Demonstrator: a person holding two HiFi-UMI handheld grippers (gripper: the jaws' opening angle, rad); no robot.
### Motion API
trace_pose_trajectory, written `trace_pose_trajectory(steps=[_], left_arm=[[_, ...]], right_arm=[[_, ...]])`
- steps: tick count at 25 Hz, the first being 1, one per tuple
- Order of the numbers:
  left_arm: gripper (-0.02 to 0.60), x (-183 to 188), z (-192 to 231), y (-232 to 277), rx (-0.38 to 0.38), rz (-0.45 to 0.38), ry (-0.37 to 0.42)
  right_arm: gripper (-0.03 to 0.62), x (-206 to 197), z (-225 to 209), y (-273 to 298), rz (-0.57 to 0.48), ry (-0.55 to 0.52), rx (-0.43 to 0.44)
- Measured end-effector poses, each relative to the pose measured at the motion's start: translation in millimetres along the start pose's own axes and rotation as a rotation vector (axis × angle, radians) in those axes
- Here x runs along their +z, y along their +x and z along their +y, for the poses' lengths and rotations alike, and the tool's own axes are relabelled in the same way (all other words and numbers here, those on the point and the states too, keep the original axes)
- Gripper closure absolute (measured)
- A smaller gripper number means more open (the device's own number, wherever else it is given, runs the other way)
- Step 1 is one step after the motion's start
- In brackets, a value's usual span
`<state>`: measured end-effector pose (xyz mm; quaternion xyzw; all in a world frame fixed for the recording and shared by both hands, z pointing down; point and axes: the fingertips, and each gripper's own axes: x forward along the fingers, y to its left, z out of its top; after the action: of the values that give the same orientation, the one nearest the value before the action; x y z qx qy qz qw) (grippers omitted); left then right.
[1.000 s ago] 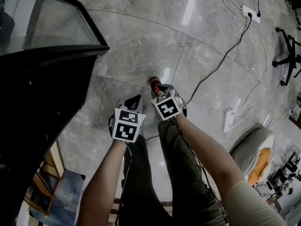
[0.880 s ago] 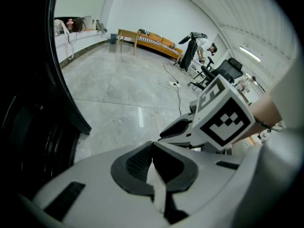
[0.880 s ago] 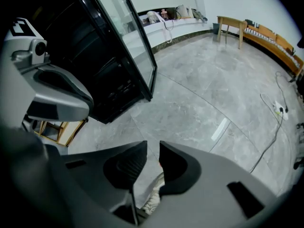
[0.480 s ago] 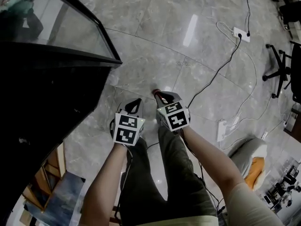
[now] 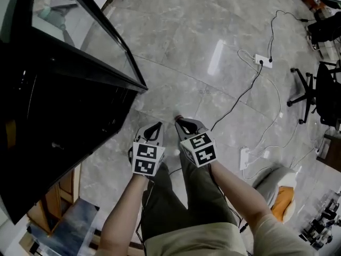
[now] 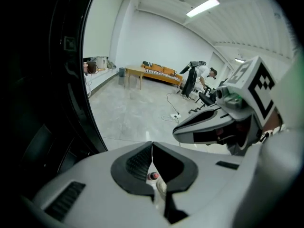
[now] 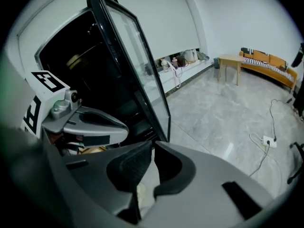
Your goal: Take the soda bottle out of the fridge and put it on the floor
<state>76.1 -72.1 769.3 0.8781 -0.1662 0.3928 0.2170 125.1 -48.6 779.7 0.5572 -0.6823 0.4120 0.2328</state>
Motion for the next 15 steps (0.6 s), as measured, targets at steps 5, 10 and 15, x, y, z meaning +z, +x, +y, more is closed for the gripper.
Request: trace_pose_trajectory(steps=[5, 10, 15], left_arm=[[0.574, 44, -4, -63, 0.029, -0.077, -0.039], [0.574, 94, -8, -129, 0.060, -0.143, -0.031], [0.574, 152, -7, -201, 0.096, -0.246, -0.008]], right_arm=[[0.586, 65, 37, -58, -0.088, -0.052, 0.033], [0.588, 132, 72, -125, -0.175, -0.013, 0.080], [0.589, 200, 107, -188, -0.275, -0.070, 0.090]])
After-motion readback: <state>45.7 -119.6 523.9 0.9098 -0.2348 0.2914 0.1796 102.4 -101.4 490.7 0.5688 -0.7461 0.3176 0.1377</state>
